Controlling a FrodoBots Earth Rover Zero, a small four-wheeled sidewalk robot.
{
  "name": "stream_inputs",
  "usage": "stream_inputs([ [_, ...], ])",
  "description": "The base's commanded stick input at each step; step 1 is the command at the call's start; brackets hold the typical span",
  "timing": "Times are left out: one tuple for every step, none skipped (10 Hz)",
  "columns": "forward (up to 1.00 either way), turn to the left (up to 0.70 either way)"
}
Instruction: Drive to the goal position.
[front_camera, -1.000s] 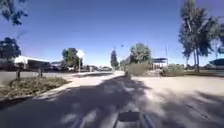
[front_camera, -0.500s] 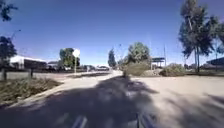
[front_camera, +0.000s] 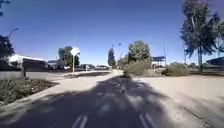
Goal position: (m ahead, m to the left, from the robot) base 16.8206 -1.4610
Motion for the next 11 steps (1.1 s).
stream_inputs([
  [1.00,0.00],
  [1.00,0.00],
  [1.00,0.00],
  [1.00,0.00],
  [1.00,0.00],
  [1.00,0.00],
  [1.00,0.00],
  [1.00,0.00],
  [1.00,0.00],
  [1.00,0.00],
  [1.00,0.00],
])
